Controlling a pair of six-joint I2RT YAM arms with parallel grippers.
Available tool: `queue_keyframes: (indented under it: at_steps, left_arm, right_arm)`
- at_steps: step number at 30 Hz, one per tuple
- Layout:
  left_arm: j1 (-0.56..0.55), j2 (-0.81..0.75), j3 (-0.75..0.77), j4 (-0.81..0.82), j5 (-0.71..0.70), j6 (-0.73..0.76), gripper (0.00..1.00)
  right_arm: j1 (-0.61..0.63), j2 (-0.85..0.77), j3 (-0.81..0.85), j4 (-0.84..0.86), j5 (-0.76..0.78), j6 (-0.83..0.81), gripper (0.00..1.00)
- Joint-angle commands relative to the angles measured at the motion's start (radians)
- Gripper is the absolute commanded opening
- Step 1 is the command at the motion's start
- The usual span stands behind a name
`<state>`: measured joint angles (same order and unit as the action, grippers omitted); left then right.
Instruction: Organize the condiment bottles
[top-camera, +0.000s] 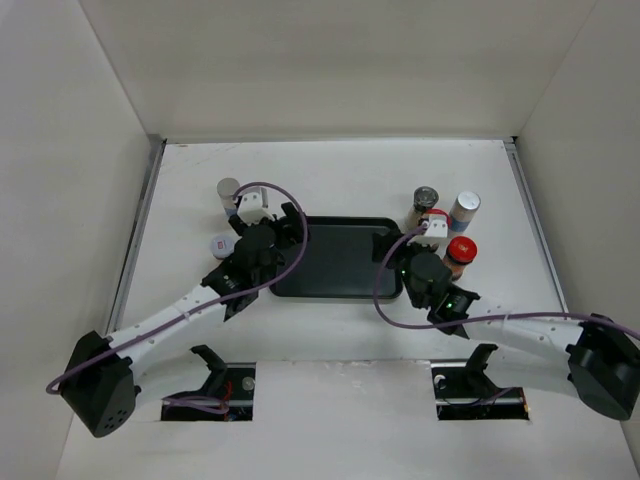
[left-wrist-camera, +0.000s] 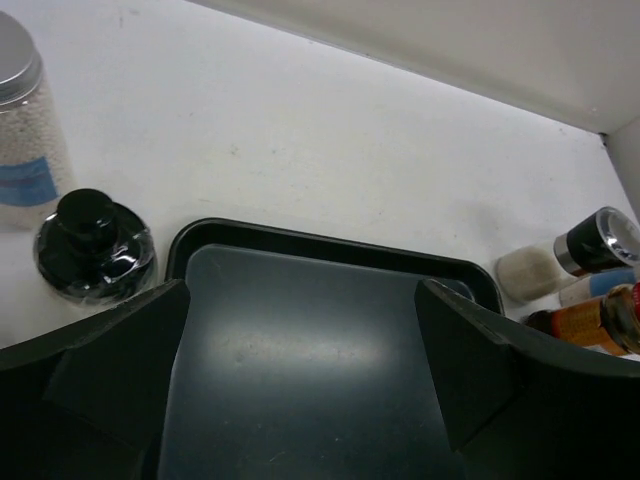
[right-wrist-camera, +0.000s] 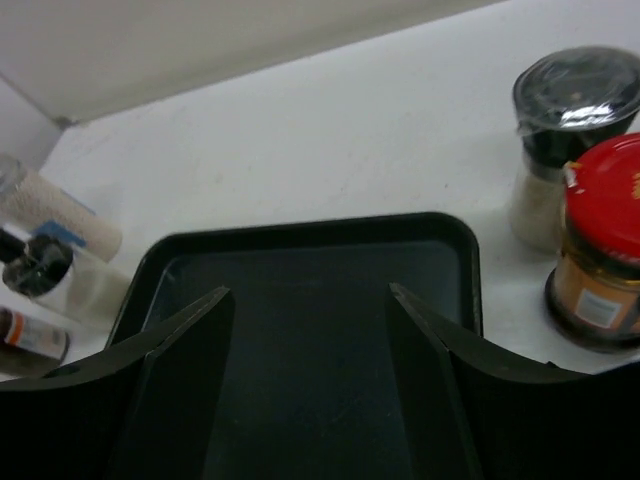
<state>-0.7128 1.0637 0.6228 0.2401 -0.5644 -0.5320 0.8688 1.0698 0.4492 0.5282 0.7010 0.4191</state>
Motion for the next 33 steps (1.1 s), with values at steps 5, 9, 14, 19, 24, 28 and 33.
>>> queue_keyframes:
  at_steps: [5, 9, 14, 19, 24, 28, 33]
  left_arm:
    - [0.062, -0.137, 0.031, -0.14, -0.077, 0.027, 1.0]
    - [0.12, -0.154, 0.078, -0.208, -0.114, 0.056, 1.0]
    - [0.199, -0.131, 0.112, -0.197, -0.146, 0.121, 1.0]
    - [0.238, -0.056, 0.146, -0.209, -0.051, 0.155, 0.66]
    - [0.255, 0.016, 0.156, -0.258, -0.038, 0.155, 0.62]
    - [0.24, 0.074, 0.153, -0.26, -0.026, 0.152, 0.69]
    - [0.238, 0.156, 0.164, -0.252, 0.001, 0.152, 0.75]
  right_arm:
    - [0.052, 0.033, -0.006, 0.096, -0.08, 0.021, 0.54]
    - [0.058, 0.013, -0.014, 0.095, -0.086, 0.021, 0.29]
    - [0.058, 0.035, 0.0, 0.073, -0.097, 0.021, 0.21]
    - [0.058, 0.05, -0.001, 0.078, -0.097, 0.021, 0.32]
    - [0.054, 0.051, -0.009, 0.09, -0.1, 0.026, 0.64]
    - [0.057, 0.056, -0.007, 0.098, -0.104, 0.021, 0.78]
    - [0.054, 0.075, -0.006, 0.104, -0.11, 0.021, 0.84]
